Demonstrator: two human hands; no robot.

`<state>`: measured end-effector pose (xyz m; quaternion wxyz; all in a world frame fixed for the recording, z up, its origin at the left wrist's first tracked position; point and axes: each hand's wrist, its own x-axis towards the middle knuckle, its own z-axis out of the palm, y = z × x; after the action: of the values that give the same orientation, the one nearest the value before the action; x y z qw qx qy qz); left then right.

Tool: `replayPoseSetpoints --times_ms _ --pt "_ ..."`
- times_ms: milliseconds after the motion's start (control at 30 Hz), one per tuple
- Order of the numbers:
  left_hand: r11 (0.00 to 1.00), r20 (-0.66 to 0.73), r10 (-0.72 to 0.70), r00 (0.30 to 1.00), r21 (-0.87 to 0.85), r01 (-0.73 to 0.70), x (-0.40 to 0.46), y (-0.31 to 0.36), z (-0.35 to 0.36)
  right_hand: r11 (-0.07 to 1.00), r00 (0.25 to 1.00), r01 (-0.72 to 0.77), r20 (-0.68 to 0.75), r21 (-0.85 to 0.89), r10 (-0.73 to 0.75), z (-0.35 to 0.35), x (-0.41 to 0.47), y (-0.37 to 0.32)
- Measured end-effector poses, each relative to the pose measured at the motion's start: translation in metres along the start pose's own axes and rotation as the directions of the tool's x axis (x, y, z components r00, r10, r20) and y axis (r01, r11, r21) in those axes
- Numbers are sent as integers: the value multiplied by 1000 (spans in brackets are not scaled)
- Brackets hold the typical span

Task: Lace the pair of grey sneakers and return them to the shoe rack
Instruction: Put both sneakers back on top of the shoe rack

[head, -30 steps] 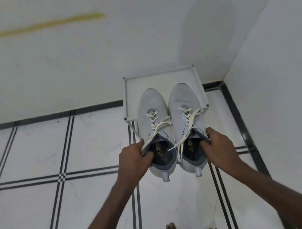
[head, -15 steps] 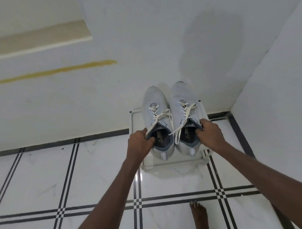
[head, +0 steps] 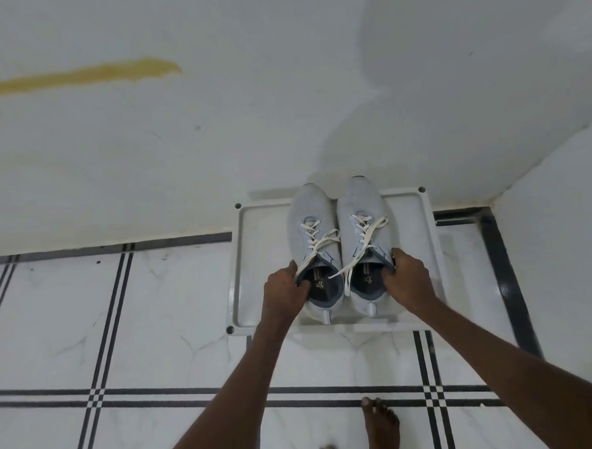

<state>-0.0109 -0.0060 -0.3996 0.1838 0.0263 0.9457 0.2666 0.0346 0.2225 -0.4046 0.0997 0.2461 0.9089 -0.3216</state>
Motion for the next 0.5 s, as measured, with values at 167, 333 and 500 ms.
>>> replayPoseSetpoints --times_ms 167,333,500 --pt "999 53 -34 998 13 33 10 -7 12 1000 999 -18 47 -12 19 18 12 11" --pt "998 57 -65 996 14 64 11 -14 17 999 999 -26 47 19 25 28 11 15" --pt "998 58 -60 997 -14 61 7 -19 22 1000 998 -21 58 14 21 33 9 20"
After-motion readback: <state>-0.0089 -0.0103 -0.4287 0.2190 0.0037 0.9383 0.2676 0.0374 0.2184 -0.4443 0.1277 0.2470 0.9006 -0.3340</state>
